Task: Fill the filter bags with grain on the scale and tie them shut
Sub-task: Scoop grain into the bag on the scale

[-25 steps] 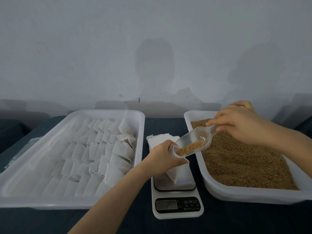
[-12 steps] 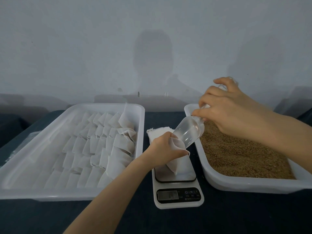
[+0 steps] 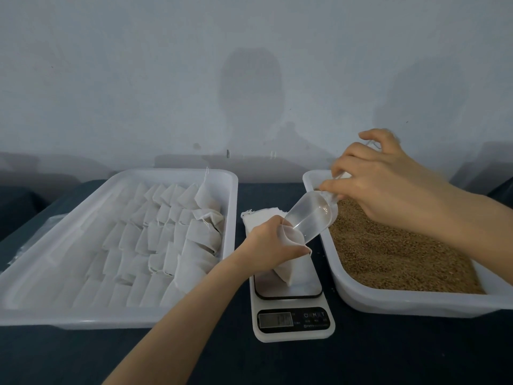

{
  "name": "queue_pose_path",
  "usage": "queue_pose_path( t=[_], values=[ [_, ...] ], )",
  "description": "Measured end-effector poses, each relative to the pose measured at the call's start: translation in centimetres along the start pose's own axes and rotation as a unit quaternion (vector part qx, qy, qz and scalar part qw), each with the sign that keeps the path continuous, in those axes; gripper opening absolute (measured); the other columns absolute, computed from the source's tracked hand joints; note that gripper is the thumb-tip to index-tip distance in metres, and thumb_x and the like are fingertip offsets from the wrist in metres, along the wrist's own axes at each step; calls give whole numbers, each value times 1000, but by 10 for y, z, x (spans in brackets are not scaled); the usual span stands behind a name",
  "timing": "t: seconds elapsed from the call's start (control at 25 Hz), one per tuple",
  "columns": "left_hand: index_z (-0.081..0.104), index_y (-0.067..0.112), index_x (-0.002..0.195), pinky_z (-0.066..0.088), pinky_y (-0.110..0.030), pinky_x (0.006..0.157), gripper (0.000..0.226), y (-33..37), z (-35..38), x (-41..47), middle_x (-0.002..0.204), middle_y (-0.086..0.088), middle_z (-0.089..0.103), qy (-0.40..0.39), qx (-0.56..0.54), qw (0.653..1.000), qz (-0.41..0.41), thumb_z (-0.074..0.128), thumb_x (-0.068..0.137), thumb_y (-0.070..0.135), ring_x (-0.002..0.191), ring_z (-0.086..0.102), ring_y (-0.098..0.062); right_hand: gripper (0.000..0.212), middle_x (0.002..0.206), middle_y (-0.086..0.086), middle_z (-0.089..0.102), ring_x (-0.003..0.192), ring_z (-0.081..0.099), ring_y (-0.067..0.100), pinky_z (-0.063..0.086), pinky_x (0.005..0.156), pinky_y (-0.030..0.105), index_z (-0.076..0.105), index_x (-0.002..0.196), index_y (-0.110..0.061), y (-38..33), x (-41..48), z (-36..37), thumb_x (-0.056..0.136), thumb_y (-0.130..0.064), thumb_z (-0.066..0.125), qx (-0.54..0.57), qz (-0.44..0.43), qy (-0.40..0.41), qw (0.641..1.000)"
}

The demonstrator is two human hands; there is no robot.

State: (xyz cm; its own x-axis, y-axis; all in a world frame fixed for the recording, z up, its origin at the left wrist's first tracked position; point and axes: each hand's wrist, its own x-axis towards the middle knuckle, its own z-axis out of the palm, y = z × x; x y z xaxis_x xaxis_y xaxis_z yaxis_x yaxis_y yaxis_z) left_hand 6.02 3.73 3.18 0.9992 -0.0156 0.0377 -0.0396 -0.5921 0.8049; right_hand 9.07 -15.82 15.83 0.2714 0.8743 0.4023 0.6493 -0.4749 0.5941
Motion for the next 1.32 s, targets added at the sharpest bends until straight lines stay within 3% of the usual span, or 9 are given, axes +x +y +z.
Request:
queue_pose_path(
  t=[0.32, 0.52, 0.64, 0.72, 0.8, 0.88, 0.96, 1.08, 1.32],
  values=[
    [47, 22, 123, 51, -27, 85, 57, -1, 1, 0, 111, 4, 56, 0, 5, 1000, 2, 74, 78, 45, 99, 56, -14, 38, 86, 9, 69, 88, 63, 33, 29, 98, 56, 76, 92, -17, 9, -14, 0, 61, 5, 78, 40, 29, 5, 999],
    [47, 24, 123, 47, -22, 79, 57, -2, 1, 1, 109, 7, 53, 0, 5, 1000, 10, 72, 78, 48, 97, 53, -10, 20, 91, 1, 68, 89, 58, 26, 22, 97, 45, 71, 101, -25, 40, -54, 20, 85, -29, 60, 35, 120, 38, 991],
    [46, 24, 123, 46, -19, 75, 57, -4, 1, 1, 109, 8, 52, -3, 4, 1000, 17, 72, 79, 49, 96, 53, -9, 32, 92, -1, 67, 91, 52, 23, 31, 95, 52, 68, 105, -29, 59, -102, 52, 89, -44, 44, 39, 217, -3, 975],
    [46, 25, 120, 44, -17, 71, 54, -6, 1, 2, 107, 9, 51, 0, 4, 1000, 22, 72, 79, 49, 92, 52, -7, 21, 91, 2, 67, 87, 55, 29, 40, 86, 61, 69, 106, -28, 63, -129, 72, 86, -28, 61, 37, 252, -48, 966],
    [45, 28, 115, 43, -15, 69, 50, -6, 1, 2, 102, 12, 50, 3, 6, 1000, 28, 72, 78, 49, 87, 51, -4, 36, 89, 1, 68, 84, 58, 29, 39, 85, 61, 70, 103, -28, 60, -146, 86, 71, -12, 75, 27, 270, -86, 959],
    [44, 29, 113, 42, -15, 69, 50, -7, 1, 2, 98, 16, 49, 3, 5, 1000, 31, 72, 78, 50, 86, 50, -1, 40, 86, -4, 69, 81, 61, 27, 32, 90, 49, 72, 98, -30, 49, -151, 87, 64, -9, 80, 21, 274, -103, 956],
    [44, 29, 113, 43, -15, 71, 50, -8, 1, 3, 99, 16, 49, 3, 2, 1000, 31, 72, 77, 51, 87, 50, -1, 41, 83, -7, 70, 79, 64, 25, 25, 86, 40, 73, 94, -31, 37, -150, 87, 60, -10, 84, 30, 279, -112, 953],
    [45, 30, 113, 44, -17, 73, 50, -10, 2, 4, 103, 15, 50, 4, -6, 1000, 29, 73, 76, 51, 90, 52, -3, 39, 86, -8, 70, 86, 63, 24, 24, 90, 38, 74, 96, -30, 23, -147, 92, 65, -9, 82, 82, 299, -142, 940],
    [45, 31, 113, 44, -15, 72, 51, -13, 2, 6, 103, 16, 51, 0, -8, 999, 32, 72, 76, 52, 92, 52, -2, 28, 95, -25, 57, 103, 49, 8, 15, 95, 33, 61, 112, -47, 14, -148, 102, 87, -34, 57, 162, 341, -202, 904]
  ],
)
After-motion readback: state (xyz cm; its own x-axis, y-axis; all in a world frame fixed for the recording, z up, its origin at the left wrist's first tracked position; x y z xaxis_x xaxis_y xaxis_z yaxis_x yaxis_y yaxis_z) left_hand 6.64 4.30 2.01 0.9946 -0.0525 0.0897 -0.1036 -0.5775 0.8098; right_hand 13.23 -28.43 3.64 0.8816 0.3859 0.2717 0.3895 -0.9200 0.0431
